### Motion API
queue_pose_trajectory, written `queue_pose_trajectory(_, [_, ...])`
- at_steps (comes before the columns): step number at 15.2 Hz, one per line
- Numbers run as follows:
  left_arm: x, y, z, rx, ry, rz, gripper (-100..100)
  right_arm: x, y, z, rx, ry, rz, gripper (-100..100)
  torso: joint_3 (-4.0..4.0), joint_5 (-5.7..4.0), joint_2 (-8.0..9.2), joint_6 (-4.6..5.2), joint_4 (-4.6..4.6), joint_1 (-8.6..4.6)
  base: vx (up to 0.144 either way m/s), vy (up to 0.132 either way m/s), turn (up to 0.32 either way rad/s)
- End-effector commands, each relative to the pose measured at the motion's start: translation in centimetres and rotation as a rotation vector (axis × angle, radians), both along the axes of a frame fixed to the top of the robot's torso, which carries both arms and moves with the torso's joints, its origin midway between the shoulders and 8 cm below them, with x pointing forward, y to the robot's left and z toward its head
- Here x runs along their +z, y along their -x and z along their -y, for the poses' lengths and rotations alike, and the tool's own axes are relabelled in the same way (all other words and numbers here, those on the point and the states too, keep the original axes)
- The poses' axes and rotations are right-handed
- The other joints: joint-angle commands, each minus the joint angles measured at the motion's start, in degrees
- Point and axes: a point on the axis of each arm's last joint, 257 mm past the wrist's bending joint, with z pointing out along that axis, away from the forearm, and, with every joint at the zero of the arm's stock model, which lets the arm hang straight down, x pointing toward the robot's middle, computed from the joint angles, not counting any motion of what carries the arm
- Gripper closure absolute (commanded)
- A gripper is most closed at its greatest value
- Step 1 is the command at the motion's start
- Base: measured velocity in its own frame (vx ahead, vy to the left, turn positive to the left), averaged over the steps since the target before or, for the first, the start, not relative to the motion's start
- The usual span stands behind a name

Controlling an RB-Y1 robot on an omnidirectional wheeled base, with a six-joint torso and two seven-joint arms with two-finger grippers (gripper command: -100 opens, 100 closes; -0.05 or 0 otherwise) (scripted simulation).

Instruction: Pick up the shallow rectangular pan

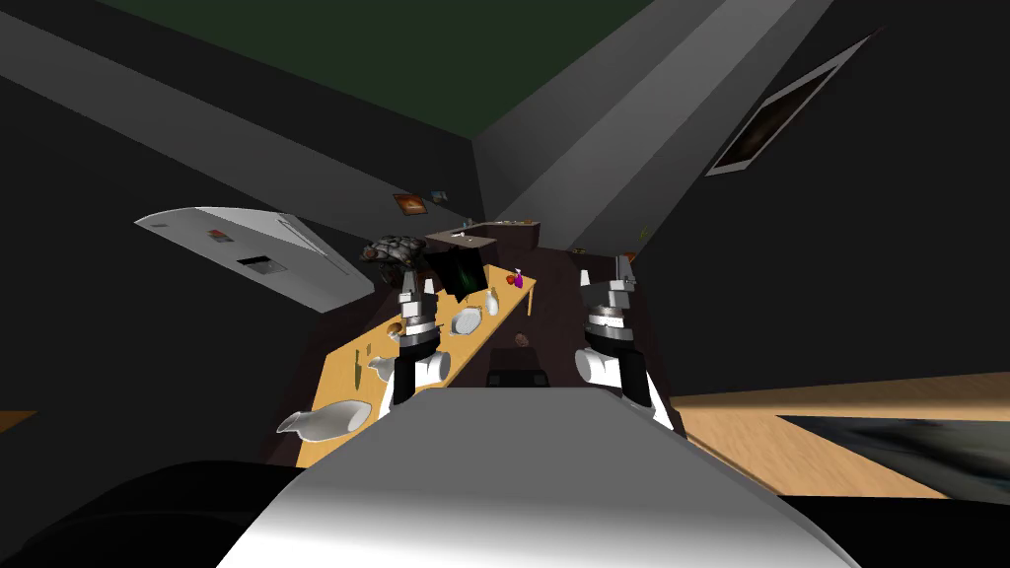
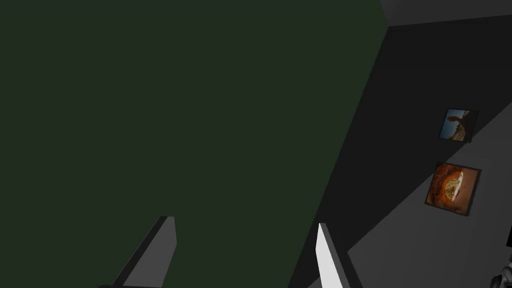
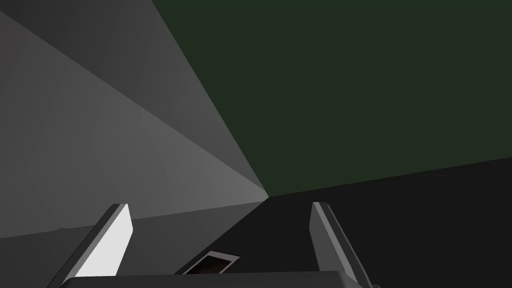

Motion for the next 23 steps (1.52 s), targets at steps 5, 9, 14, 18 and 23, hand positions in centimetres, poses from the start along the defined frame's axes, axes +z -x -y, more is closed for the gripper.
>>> queue_pose_trajectory(5, [-3.9, -2.8, -1.0, -0.022, -0.017, -0.136, -100, 0.0, 0.0, 0.0, 0.000, 0.000, 0.000, 0, -0.07, -0.02, -0.12, 0.00, -0.03, -0.08, 0.023, -0.023, 0.000])
queue_pose_trajectory(9, [-6.2, -4.2, -2.0, -0.021, -0.006, -0.209, -100, 0.0, 0.0, 0.0, 0.000, 0.000, 0.000, 0, -0.08, -0.02, -0.14, 0.00, -0.03, -0.08, 0.027, -0.023, 0.000])
queue_pose_trajectory(14, [-10.4, -6.3, -4.1, -0.009, 0.031, -0.337, -100, 0.0, 0.0, 0.0, 0.000, 0.000, 0.000, 0, -0.09, -0.02, -0.15, 0.00, -0.04, -0.12, 0.027, -0.028, -0.001])
queue_pose_trajectory(18, [-13.7, -7.5, -5.9, 0.005, 0.070, -0.430, -100, 0.0, 0.0, 0.0, 0.000, 0.000, 0.000, 0, -0.10, -0.02, -0.16, 0.00, -0.04, -0.11, 0.031, -0.031, 0.001])
queue_pose_trajectory(23, [-19.0, -8.8, -8.8, 0.034, 0.149, -0.574, -100, 0.0, 0.0, 0.0, 0.000, 0.000, 0.000, 0, -0.09, -0.02, -0.15, 0.00, -0.04, -0.11, 0.032, -0.029, 0.000])
